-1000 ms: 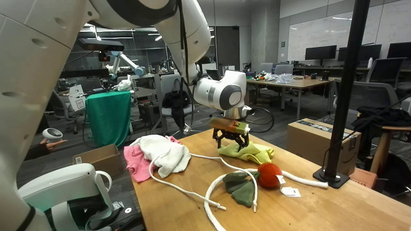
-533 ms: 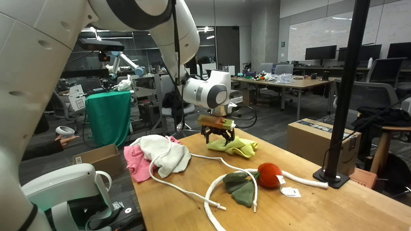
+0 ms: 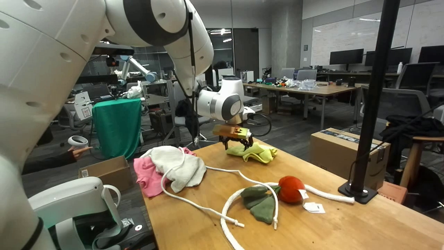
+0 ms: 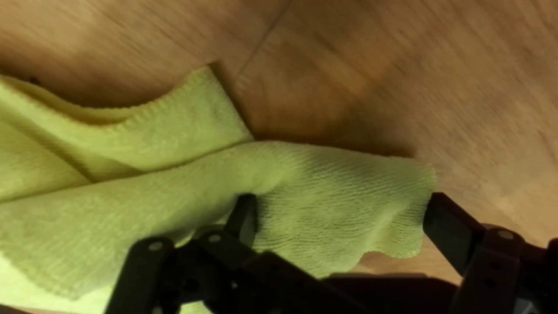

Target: Separate all the items on the table.

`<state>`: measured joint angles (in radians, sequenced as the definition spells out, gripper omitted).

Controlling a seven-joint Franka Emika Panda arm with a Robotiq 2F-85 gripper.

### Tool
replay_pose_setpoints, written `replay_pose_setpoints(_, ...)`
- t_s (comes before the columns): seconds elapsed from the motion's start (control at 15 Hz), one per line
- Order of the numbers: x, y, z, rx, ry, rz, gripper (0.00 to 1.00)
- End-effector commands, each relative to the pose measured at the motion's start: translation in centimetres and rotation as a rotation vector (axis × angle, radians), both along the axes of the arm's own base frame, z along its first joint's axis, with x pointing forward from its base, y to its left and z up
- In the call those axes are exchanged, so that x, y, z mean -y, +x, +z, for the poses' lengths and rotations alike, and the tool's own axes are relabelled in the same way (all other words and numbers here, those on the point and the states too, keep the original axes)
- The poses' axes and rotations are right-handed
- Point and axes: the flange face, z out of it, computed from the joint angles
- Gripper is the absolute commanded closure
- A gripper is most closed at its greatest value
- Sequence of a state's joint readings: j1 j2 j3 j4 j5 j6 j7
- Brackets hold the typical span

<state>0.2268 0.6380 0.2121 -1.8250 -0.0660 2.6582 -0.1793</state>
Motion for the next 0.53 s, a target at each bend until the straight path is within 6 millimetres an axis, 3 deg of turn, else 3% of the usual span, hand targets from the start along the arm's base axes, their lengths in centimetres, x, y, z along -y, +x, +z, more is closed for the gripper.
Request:
replay_pose_setpoints(0.0, -1.7, 1.3, -0.3, 0.030, 0.037, -0.039, 0.00)
replay_pose_setpoints(0.47, -5.9, -0.2, 0.6, 0.015, 0.083, -0.018, 0.00)
